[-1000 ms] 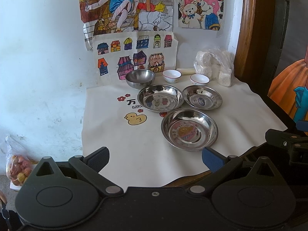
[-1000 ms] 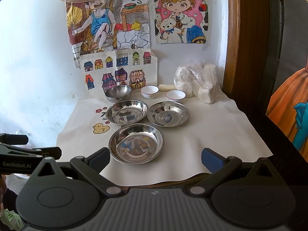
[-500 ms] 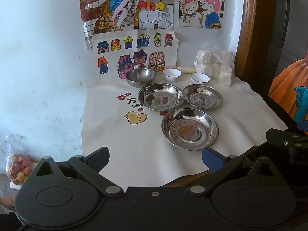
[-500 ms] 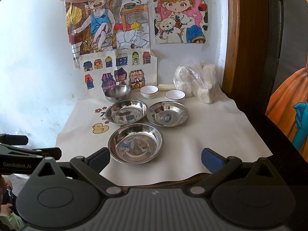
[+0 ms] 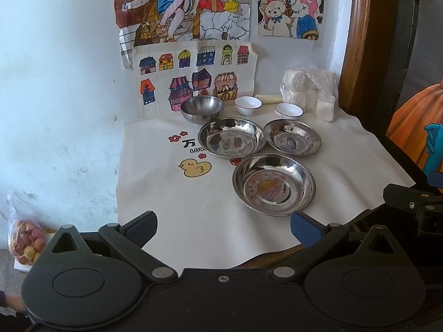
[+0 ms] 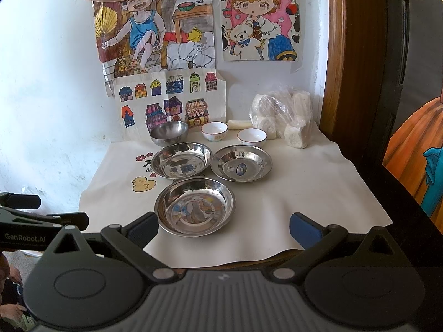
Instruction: Organize plates and bowls
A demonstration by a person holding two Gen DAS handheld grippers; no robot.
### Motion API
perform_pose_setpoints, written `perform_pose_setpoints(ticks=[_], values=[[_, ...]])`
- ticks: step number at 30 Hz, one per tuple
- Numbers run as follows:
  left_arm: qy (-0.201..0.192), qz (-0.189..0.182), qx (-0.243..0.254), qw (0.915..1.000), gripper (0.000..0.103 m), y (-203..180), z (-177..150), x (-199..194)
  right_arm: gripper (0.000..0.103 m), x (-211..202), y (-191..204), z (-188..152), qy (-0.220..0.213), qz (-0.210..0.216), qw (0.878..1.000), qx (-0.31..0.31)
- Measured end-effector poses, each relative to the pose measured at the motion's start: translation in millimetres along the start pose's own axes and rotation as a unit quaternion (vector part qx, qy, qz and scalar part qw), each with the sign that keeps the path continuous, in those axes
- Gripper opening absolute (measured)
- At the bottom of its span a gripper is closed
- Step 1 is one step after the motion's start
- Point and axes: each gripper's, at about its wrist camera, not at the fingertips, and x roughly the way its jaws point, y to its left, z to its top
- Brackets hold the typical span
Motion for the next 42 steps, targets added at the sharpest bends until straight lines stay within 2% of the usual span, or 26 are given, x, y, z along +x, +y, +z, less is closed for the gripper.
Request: perform_pose_setpoints(ticks=[19,28,30,33,36,42], values=[[0.011,0.000,-0.007,0.9999,0.102,4.3,0.3,12.0,0.103,17.2,1.8,2.7,0.008,-0.006,1.000,-0.005],[0.029,0.003,-0.012,0.9995,0.102,6.5,3.3,21.8,0.103,25.8,2.0,3.1,0.019,-0.004,1.000,-0.007],[0.040,0.008,-0.013,0.9991,0.102,5.8,4.0,27.8,0.103,29.4,0.7,3.6,0.025,-0.003,1.000,-0.008],[0.082,0.029,-0.010,0.9962,0.102,2.2,4.8,46.1,0.103,38.5,-3.4,6.0,0.037,-0.004,0.999,-0.011],[0.118,0.034,-0.028,0.9920,0.102,2.4,5.6,65.3,0.103,51.4,-12.1,9.6,0.050,0.000,0.999,-0.014],[0.132,0.051,-0.080,0.9868,0.102,-1.3,22.1,98.2,0.103,92.0,-37.9,23.1,0.074,0.028,0.996,-0.033]])
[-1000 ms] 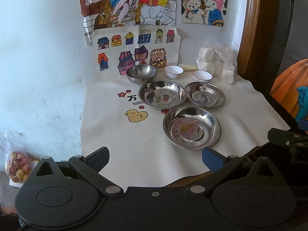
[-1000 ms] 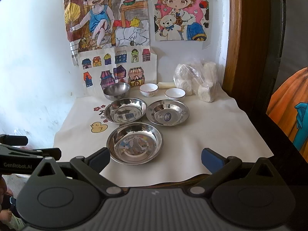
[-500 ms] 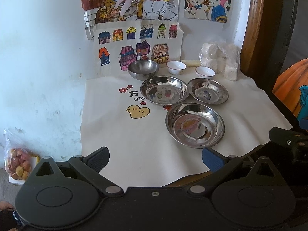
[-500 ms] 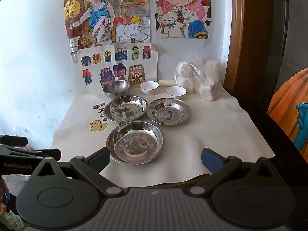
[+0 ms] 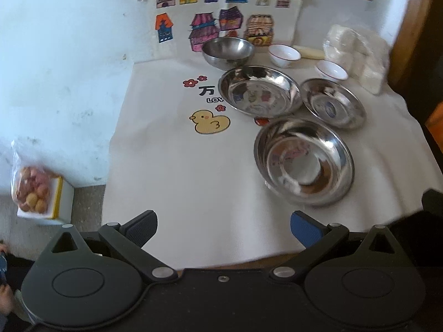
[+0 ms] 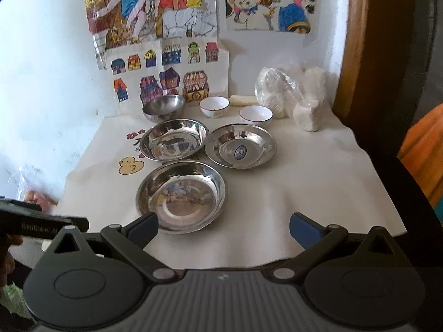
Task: Organize plates and bowls
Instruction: 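Move the left tool to the large deep steel bowl rim while the right tool approaches it, then close the left gripper on the bowl rim while the right gripper closes beside it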
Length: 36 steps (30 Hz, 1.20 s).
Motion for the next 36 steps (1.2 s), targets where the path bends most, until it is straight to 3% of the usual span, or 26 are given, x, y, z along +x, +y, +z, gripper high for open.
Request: perform_pose_setpoints(ticks=[7,17,21,26,31,36], values=[[0.021,0.023,-0.044,0.9985,0.102,-23.0,25.7,31.1,0.103,46.1,-32.0,24.8,0.042,0.049,0.997,-0.043],[0.067,0.026,-0.031,0.9969,0.102,-29.4,52.4,70.6,0.103,113.6,-35.4,36.5,0.100,0.083,0.990,-0.060],[0.099,-0.023,-0.022,0.9946,0.098,-21.4,67.7,100.8,0.103,145.1,-27.1,40.7,0.124,0.089,0.986,-0.067],[0.131,-0.066,0.023,0.9890,0.096,-17.5,84.3,133.0,0.101,176.0,-18.6,41.8,0.158,0.076,0.984,-0.033],[0.147,-0.096,0.058,0.9826,0.090,-13.9,90.4,151.2,0.088,187.2,-11.9,39.9,0.177,0.055,0.983,-0.009],[0.167,-0.129,0.064,0.9753,0.073,-13.2,94.3,161.7,0.077,190.1,-9.9,40.8,0.197,0.043,0.980,0.004]])
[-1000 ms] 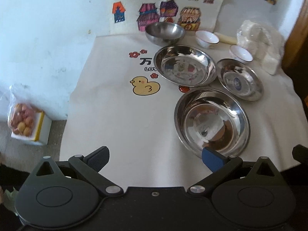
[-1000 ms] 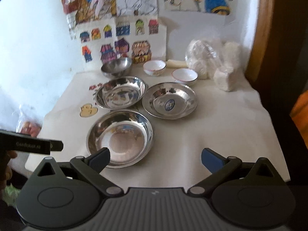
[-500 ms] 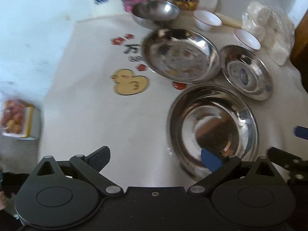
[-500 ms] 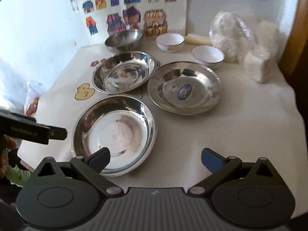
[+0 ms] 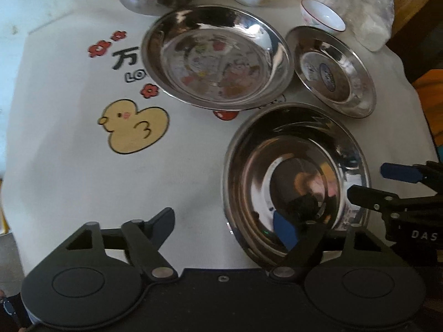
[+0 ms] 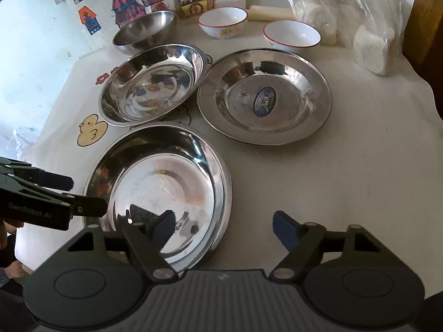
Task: Organize plates and bowls
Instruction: 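Close the left gripper on the bowl rim while the right gripper closes beside it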
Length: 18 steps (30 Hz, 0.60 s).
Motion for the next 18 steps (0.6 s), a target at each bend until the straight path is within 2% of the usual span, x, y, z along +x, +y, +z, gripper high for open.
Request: perform_pose_setpoints(ticks=[5,7,10,12,18], values=[[0.011,-0.025,-0.001,0.9996,0.049,0.3,6.1,5.2,0.054,4.3,-0.7,1.7,0.016,0.005,1.000,0.010],[0.011,-0.027,-0.004,0.9995,0.046,-0.3,5.9,5.7,0.041,6.5,-0.7,2.5,0.022,0.009,1.000,0.012],[0.011,-0.030,-0.011,0.9994,0.035,-0.1,6.7,5.9,0.026,10.7,-1.8,4.0,0.029,0.019,0.999,0.012],[0.012,-0.033,-0.019,0.9992,0.025,0.3,6.8,5.3,0.021,12.6,-4.5,4.0,0.034,0.030,0.999,0.014],[0.011,-0.029,-0.039,0.9988,0.011,1.9,6.2,3.3,0.015,14.2,-12.3,2.8,0.041,0.053,0.998,0.011]])
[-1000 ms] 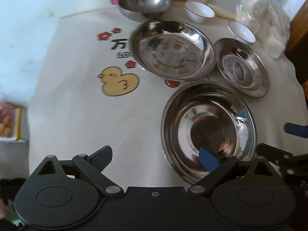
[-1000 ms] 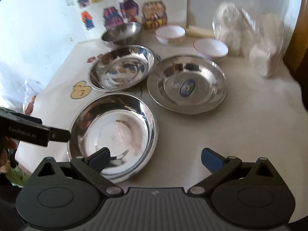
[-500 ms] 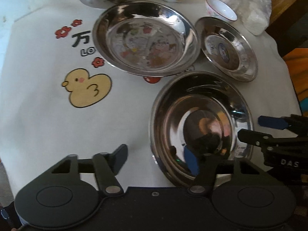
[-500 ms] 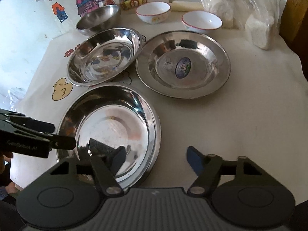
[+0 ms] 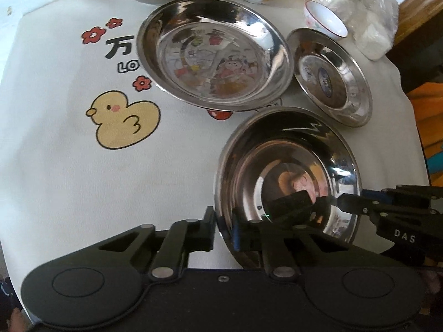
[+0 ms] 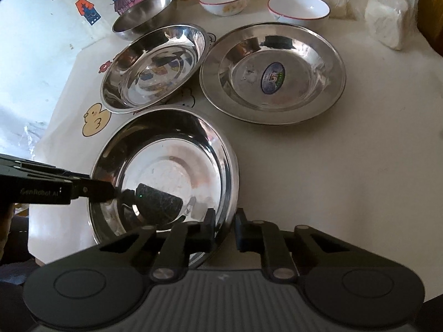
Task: Organize plates and bowls
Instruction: 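Close the left gripper on the bowl rim while the right gripper closes beside it, then lift the large bowl with both grippers and carry it over the handled steel bowl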
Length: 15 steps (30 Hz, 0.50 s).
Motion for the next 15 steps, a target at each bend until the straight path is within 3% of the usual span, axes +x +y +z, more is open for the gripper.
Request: perform_pose_setpoints(ticks=[6,15], values=[[-0.003,-0.009,-0.009,0.9999,0.011,-0.1,-2.4,-6.1,0.015,-7.8,-1.6,3.0,0.001,0.010,1.000,-0.028],[-0.044,-0.020,-0.013,0.9988,0.011,-10.5,10.6,-29.2,0.015,-36.8,-3.8,18.2,-0.035,0.014,0.998,-0.046]])
